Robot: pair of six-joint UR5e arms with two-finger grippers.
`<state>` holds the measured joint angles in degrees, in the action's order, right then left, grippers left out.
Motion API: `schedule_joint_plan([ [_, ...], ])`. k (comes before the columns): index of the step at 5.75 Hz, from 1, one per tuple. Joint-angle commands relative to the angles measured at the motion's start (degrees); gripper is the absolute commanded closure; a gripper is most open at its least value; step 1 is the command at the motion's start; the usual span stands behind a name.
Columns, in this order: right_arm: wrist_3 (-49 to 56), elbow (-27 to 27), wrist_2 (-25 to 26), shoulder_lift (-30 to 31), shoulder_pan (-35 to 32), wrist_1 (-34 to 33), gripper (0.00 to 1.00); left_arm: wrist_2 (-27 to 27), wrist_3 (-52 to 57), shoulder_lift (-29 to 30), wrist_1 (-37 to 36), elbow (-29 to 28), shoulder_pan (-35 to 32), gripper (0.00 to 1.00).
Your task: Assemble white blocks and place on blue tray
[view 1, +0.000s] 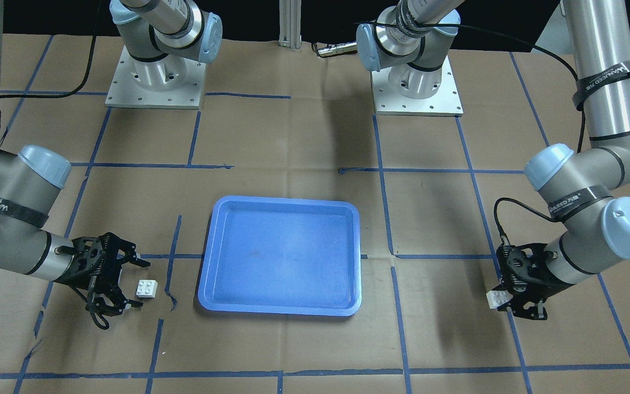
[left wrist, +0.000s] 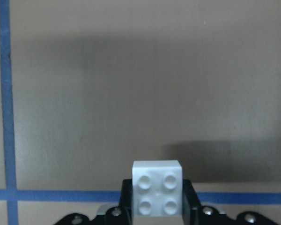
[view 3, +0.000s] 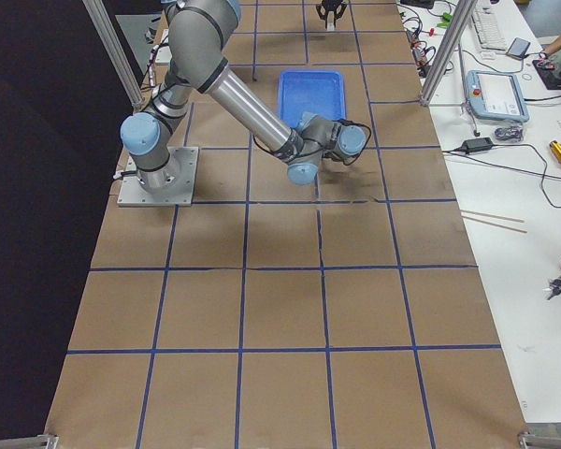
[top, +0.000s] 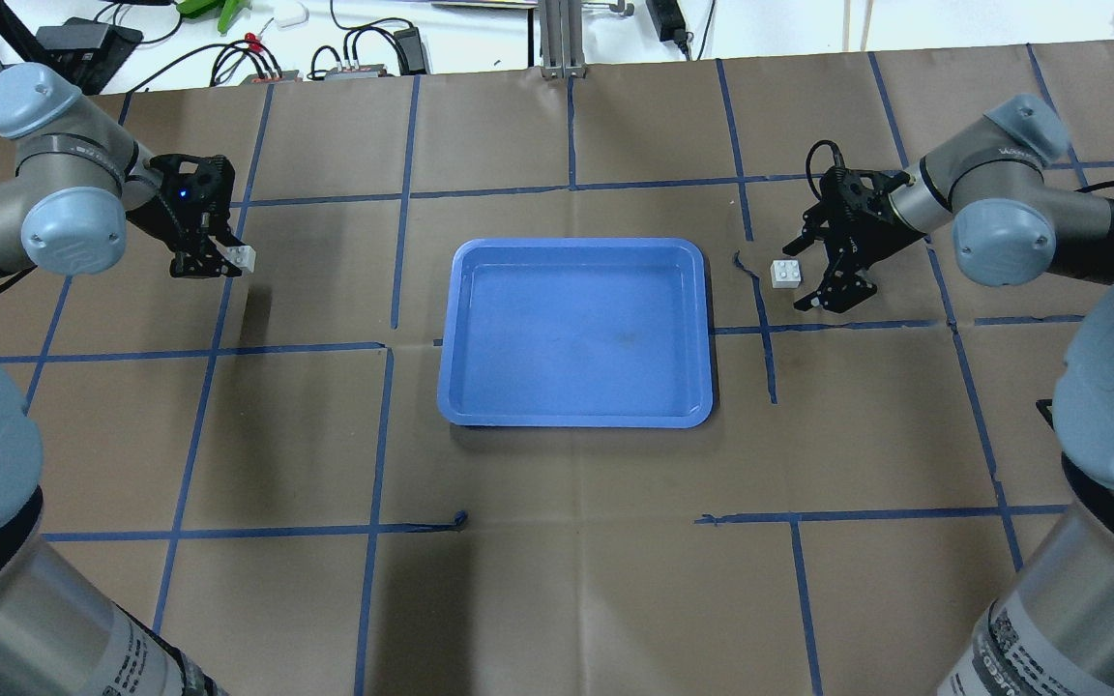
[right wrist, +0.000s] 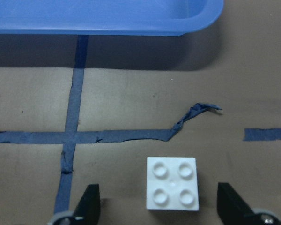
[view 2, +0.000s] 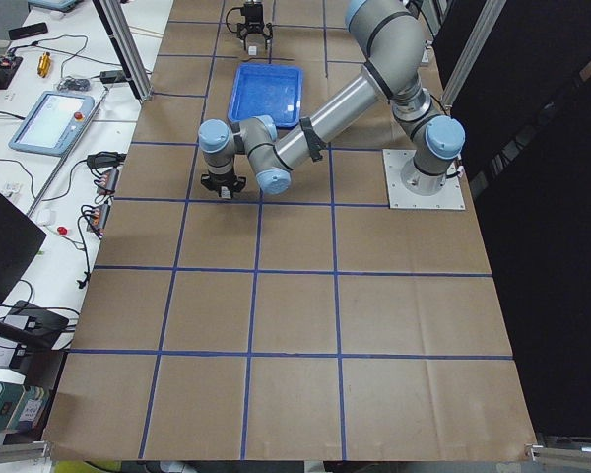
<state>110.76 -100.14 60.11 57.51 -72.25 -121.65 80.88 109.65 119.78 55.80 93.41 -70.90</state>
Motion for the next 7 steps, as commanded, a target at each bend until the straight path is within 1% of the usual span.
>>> schedule_joint_plan([
  [1,0.1,0.1,0.1,0.1,0.0,-0.3,0.40,-4.1,-7.6,-2.7,3.1,-0.1,-8.5,1.00],
  [2,0.1,0.2,0.1,0.1,0.0,-0.3,0.54,-4.2,-9.2,-3.9,5.0,-0.1,-13.3,1.00],
  [3,0.0,0.4,0.4,0.2,0.0,-0.3,0.66,-4.2,-14.9,-4.0,5.0,0.9,-19.6,1.00],
  [4,0.0,2.4,0.7,0.2,0.0,-0.2,0.78,-3.9,-20.3,-3.7,4.3,1.4,-26.7,1.00],
  [5,-0.2,4.4,0.8,0.3,0.0,0.3,0.84,-4.1,-25.7,-3.4,4.1,1.5,-30.7,1.00],
  [6,-0.7,5.6,0.8,1.5,0.0,0.9,0.86,-3.7,-27.9,-3.4,2.2,1.9,-34.2,1.00],
  [7,-0.8,5.9,0.6,5.1,0.0,1.8,0.89,-3.3,-29.0,-1.8,0.4,2.3,-34.7,1.00],
])
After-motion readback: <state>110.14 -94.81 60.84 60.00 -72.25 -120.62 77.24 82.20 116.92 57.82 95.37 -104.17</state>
